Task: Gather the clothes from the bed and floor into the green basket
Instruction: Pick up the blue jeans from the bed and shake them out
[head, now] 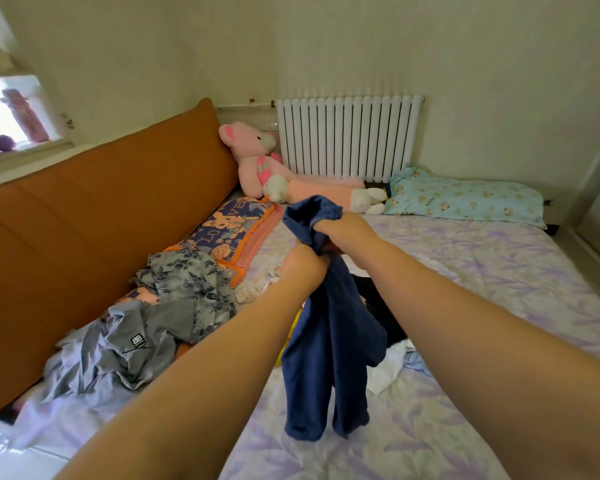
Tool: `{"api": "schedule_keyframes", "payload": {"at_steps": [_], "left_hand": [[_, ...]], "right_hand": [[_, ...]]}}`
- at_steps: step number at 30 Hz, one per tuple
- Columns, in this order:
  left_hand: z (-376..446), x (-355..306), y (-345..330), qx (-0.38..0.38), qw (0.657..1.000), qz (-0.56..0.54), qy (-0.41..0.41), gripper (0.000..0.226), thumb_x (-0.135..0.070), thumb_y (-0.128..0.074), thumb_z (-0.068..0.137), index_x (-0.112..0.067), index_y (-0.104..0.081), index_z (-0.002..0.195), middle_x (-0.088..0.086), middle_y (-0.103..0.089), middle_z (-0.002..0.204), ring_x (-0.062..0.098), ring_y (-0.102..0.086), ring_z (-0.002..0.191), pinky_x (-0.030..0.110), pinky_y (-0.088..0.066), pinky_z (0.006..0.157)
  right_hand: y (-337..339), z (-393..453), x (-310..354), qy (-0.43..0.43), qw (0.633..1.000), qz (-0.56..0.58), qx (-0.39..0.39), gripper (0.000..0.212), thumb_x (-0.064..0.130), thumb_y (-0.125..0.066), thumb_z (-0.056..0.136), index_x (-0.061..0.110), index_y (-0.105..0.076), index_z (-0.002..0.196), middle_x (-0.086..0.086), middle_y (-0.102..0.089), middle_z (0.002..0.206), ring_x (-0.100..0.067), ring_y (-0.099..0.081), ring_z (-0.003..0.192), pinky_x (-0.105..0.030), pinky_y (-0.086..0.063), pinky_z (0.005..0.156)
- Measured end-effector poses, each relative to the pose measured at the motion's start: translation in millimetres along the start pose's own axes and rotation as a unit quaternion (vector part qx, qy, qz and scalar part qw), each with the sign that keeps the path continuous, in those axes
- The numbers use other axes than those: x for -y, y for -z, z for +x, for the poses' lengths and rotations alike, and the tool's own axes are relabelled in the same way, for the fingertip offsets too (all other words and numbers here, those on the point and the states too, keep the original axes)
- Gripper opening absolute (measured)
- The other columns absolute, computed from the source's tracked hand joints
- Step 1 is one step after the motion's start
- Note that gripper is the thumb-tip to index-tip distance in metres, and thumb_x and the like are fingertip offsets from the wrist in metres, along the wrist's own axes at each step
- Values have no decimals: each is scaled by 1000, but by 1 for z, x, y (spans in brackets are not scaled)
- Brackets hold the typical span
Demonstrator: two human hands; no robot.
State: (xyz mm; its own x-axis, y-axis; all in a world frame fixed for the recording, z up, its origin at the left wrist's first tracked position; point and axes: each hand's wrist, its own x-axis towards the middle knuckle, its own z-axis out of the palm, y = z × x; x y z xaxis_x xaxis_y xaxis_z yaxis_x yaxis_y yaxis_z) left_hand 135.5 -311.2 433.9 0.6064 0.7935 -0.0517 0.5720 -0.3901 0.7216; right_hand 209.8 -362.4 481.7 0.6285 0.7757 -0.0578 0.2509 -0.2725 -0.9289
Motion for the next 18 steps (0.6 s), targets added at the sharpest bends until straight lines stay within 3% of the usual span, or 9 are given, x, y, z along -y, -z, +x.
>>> {"api": "schedule_keyframes", "payload": {"at_steps": [2, 4, 7, 9, 10, 12, 14, 16, 18], "left_hand": [[3, -1, 5, -25, 996, 80, 27, 27, -17, -43, 99, -1, -53, 119, 21, -62, 116, 35, -60, 102, 36, -41, 72], [5, -4, 17, -29, 981, 189, 27, 29, -13, -41, 101, -3, -54, 125, 13, -61, 122, 26, -60, 102, 29, -36, 71], [11, -6, 25, -42, 966, 251, 46, 23, -11, -45, 99, -5, -55, 119, 10, -60, 97, 16, -37, 59, 26, -29, 54], [16, -13, 22, -32, 951, 298, 73, 6, -17, -49, 99, -11, -50, 97, 7, -41, 72, 17, -29, 55, 30, -34, 63], [17, -18, 22, -25, 945, 316, 82, 11, -21, -49, 100, -12, -50, 92, 6, -40, 71, 19, -35, 58, 31, -36, 71], [20, -28, 21, 8, 930, 363, 62, 20, -28, -50, 100, -12, -56, 110, 9, -56, 93, 26, -53, 83, 34, -41, 88], [26, -37, 21, 28, 922, 382, 57, 39, -33, -52, 99, -7, -52, 128, 11, -57, 125, 29, -54, 114, 37, -41, 104], [28, -42, 25, 14, 921, 387, 39, 41, -33, -52, 99, -6, -51, 130, 10, -55, 131, 29, -53, 118, 36, -41, 105], [33, -43, 35, -12, 926, 376, 24, 39, -32, -53, 99, -6, -52, 128, 9, -58, 127, 27, -55, 106, 33, -44, 93]], "right_hand": [[2, -3, -6, 3, 999, 36, 40, 21, 22, -65, 87, 11, -62, 104, -11, -65, 104, -23, -62, 94, -31, -50, 68], [5, -4, -18, -49, 997, -7, 64, 61, 40, -71, 82, 10, -50, 131, -10, -56, 127, -25, -56, 111, -28, -46, 75], [9, -10, -37, -197, 962, -106, 159, 99, 62, -68, 75, 3, -32, 146, -17, -37, 150, -38, -42, 133, -54, -42, 99], [7, -14, -48, -209, 938, -199, 192, 95, 62, -64, 79, -1, -34, 144, -19, -37, 150, -38, -42, 133, -51, -43, 97], [2, -16, -53, -214, 933, -220, 188, 89, 59, -61, 83, -2, -35, 143, -19, -38, 149, -38, -42, 133, -48, -41, 97], [-13, -19, -61, -218, 932, -230, 179, 77, 54, -56, 89, 0, -40, 141, -18, -46, 142, -36, -46, 129, -41, -41, 99], [-32, -8, -77, -225, 929, -252, 151, 67, 56, -54, 89, 3, -53, 131, -15, -61, 117, -33, -59, 105, -37, -48, 85], [-44, 8, -95, -270, 936, -211, 82, 61, 51, -60, 85, 7, -55, 128, -11, -60, 94, -29, -59, 83, -39, -52, 74], [-41, 16, -106, -278, 938, -206, 29, 56, 32, -58, 88, 9, -44, 137, -14, -60, 113, -33, -59, 102, -42, -51, 91]]}}
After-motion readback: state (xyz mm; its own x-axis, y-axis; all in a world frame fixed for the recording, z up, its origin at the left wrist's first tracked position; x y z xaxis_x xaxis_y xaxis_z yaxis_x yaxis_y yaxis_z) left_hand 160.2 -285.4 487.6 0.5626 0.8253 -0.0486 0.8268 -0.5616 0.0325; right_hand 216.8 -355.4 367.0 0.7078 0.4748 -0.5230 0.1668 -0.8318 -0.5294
